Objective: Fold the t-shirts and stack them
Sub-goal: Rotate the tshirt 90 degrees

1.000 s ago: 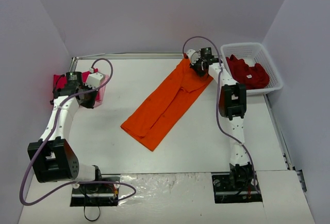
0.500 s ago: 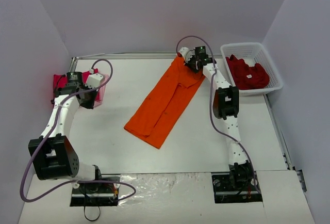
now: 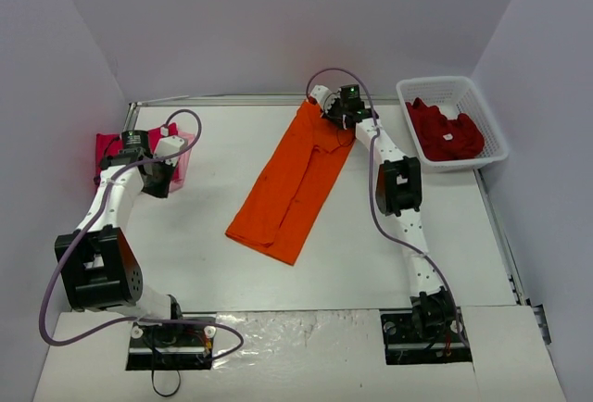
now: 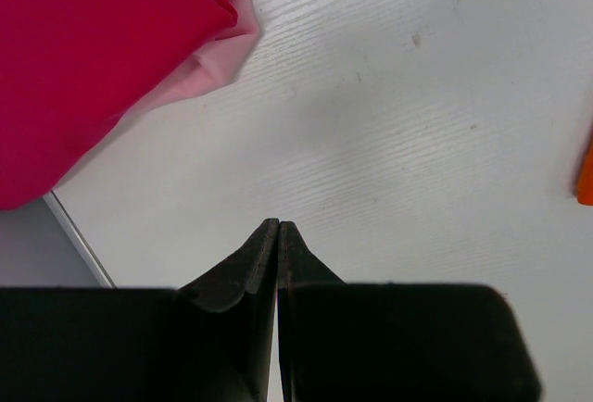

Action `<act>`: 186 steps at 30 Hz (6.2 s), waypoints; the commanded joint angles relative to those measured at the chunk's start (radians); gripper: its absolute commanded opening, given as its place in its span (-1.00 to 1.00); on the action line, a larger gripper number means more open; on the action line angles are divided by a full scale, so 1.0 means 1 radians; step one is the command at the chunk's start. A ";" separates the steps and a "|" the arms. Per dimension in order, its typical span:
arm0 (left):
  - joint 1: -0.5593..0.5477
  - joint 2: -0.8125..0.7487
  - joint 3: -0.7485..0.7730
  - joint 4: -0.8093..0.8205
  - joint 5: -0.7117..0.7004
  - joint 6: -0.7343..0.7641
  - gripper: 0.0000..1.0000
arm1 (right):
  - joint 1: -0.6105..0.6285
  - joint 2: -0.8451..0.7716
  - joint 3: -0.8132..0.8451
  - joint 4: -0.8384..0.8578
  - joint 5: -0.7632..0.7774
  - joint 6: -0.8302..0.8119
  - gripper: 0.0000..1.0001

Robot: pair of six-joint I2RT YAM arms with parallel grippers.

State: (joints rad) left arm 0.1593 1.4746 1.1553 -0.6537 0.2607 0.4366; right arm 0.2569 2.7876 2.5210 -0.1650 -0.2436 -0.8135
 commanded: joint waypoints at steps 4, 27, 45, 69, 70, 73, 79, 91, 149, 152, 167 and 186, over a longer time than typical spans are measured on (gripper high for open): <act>0.006 -0.003 0.034 -0.017 -0.005 -0.004 -0.95 | 0.010 0.073 0.024 -0.010 -0.016 0.014 -1.00; 0.006 -0.036 0.012 -0.001 0.061 -0.012 -0.95 | -0.053 -0.140 -0.231 0.401 0.274 0.241 0.15; 0.006 -0.184 -0.025 0.025 0.173 -0.044 -0.92 | -0.127 -0.696 -0.626 0.304 0.256 0.283 -0.07; 0.005 -0.254 -0.066 0.068 0.221 -0.101 -0.95 | 0.105 -0.938 -0.966 -0.404 -0.141 0.223 -1.00; 0.005 -0.255 -0.066 0.069 0.222 -0.102 -0.95 | 0.114 -0.938 -0.967 -0.406 -0.149 0.223 -1.00; 0.003 -0.257 -0.066 0.071 0.224 -0.105 -0.95 | 0.163 -0.939 -0.981 -0.407 -0.151 0.226 -1.00; 0.003 -0.250 -0.074 0.080 0.229 -0.108 -0.95 | 0.228 -0.906 -0.984 -0.409 -0.138 0.241 -1.00; 0.005 -0.261 -0.089 0.098 0.229 -0.111 -0.95 | 0.340 -0.743 -0.895 -0.409 -0.106 0.269 -1.00; -0.007 -0.252 -0.086 0.094 0.295 -0.111 -0.95 | 0.148 -0.896 -1.347 -0.531 0.119 0.157 -1.00; -0.010 -0.249 -0.086 0.094 0.295 -0.111 -0.95 | 0.125 -0.873 -1.340 -0.531 0.135 0.152 -1.00; -0.047 -0.221 -0.078 0.091 0.285 -0.108 -0.95 | 0.022 -0.738 -1.179 -0.522 0.159 0.159 -1.00; -0.058 -0.208 -0.083 0.092 0.269 -0.101 -0.95 | 0.024 -0.511 -0.950 -0.594 0.144 0.145 -1.00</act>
State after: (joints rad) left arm 0.1062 1.2839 1.0504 -0.5632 0.5259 0.3328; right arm 0.2893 2.1620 1.5612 -0.9257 -0.1120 -0.6365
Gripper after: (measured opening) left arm 0.027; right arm 0.001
